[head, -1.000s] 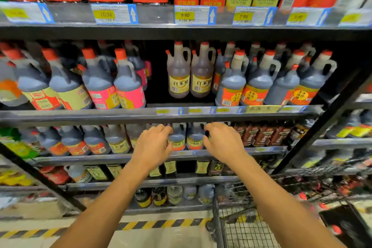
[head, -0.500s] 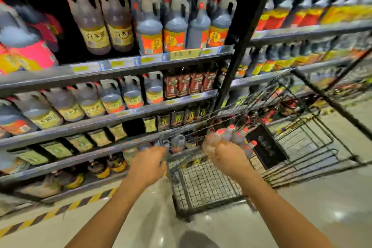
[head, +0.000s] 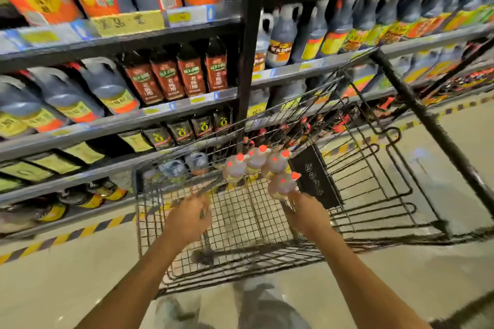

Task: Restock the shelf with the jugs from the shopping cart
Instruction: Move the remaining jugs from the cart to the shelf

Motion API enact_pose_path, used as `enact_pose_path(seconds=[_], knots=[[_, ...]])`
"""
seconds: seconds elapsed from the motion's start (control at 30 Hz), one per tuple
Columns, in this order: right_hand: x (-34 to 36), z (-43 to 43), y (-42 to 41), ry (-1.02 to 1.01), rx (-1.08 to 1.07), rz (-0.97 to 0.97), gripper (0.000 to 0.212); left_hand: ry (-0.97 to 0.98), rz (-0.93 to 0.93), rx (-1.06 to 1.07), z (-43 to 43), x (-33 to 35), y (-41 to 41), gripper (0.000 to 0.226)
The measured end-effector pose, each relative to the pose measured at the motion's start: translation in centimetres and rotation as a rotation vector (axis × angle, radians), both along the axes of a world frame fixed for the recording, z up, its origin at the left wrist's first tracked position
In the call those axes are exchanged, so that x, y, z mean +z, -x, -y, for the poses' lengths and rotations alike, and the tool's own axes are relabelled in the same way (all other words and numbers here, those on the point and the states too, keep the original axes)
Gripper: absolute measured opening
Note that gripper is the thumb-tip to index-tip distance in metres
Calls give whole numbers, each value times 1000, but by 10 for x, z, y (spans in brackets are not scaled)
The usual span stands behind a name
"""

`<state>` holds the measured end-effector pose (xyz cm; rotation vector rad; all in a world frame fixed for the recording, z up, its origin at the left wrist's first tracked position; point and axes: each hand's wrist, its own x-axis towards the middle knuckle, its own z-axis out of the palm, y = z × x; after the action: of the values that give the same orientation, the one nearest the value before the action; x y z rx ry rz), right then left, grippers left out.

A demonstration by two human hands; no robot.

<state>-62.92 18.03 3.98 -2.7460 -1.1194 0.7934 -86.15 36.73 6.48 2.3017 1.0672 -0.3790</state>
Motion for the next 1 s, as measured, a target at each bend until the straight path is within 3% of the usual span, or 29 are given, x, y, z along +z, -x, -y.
enact_pose_path(seconds=[0.13,0.33,0.4,0.6,0.73,0.83,1.0], knots=[[-49,5,-45,43,-90,-179,30,101,-8,148,19,-34,-38,28],[-110,3,-76,72,-319,-443,43,292,7,467,32,-87,-69,54],[-132,3,-79,41,-406,-522,56,332,-19,519,33,-106,-74,51],[-186,-4,-77,-102,-583,-559,78,436,30,691,15,-170,-92,62],[-219,-10,-73,-270,-718,-600,77,489,150,739,-1,-211,-115,113],[-238,-16,-66,-420,-855,-669,87,544,257,734,-12,-254,-120,134],[-259,-19,-62,-479,-917,-662,97,420,318,766,-37,-305,-128,138]])
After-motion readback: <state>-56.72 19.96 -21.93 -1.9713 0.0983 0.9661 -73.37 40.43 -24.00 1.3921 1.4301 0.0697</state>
